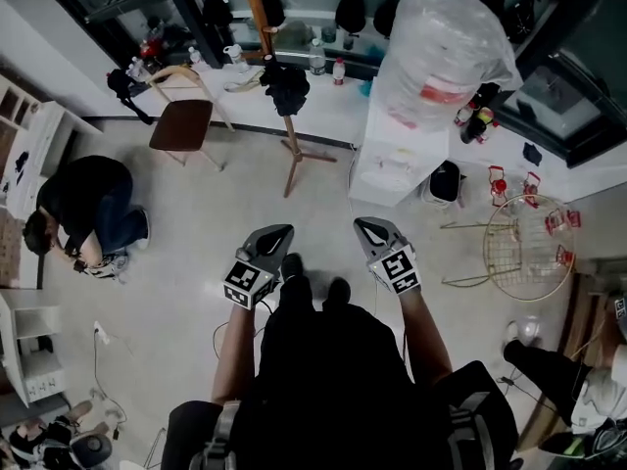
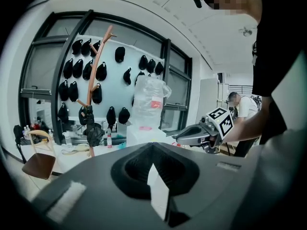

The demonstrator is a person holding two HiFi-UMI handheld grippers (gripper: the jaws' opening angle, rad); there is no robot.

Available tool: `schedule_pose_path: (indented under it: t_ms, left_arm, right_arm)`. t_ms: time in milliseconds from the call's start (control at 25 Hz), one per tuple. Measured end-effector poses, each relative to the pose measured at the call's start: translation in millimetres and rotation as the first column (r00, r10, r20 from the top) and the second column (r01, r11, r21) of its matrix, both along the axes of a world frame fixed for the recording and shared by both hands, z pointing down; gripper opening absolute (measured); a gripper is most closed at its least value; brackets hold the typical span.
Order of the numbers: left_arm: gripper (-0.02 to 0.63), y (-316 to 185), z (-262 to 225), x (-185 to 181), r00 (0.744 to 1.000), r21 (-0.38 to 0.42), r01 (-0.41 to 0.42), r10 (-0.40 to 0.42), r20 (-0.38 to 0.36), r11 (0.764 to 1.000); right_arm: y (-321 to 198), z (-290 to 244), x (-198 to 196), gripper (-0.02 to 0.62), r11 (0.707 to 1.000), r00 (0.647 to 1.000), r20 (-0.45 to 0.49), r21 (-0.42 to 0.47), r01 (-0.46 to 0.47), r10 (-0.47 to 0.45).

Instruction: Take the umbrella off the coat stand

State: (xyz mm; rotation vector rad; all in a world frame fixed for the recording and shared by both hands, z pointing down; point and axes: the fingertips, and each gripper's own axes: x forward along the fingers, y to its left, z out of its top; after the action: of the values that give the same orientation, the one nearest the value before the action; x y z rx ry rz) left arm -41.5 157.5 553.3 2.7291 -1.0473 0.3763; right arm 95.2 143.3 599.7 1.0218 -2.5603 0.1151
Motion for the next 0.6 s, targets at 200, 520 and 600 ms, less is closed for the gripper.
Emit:
schedule_pose_path:
  t_ms: [200,520,600]
  left_arm:
    - [0.002,14.0,-7.2,-0.6,0.998,0.021,0.056,-0.056,-0.008,0.998]
    - [0.006,26.8,-9.5,-5.8,0.995,0.031,0.099,-0.098,-0.007,0.995]
    - [0.013,28.7,-9.4,-6.7,0.994,0.029,0.105,-0.104,-0.009,0.994]
  right_arm:
    - [13.7,-3.8,-3.2,0.005,0.998,0.998,0.017,0.012,0.054,-0.054]
    - [25.7,-4.0,-11.4,0.041,0.993,0.993,0.032,0.010,0.116,-0.116]
    - [28.9,-2.9,-13.7,0.053,0.991,0.991,0.030,0.004,0.134,-0.134]
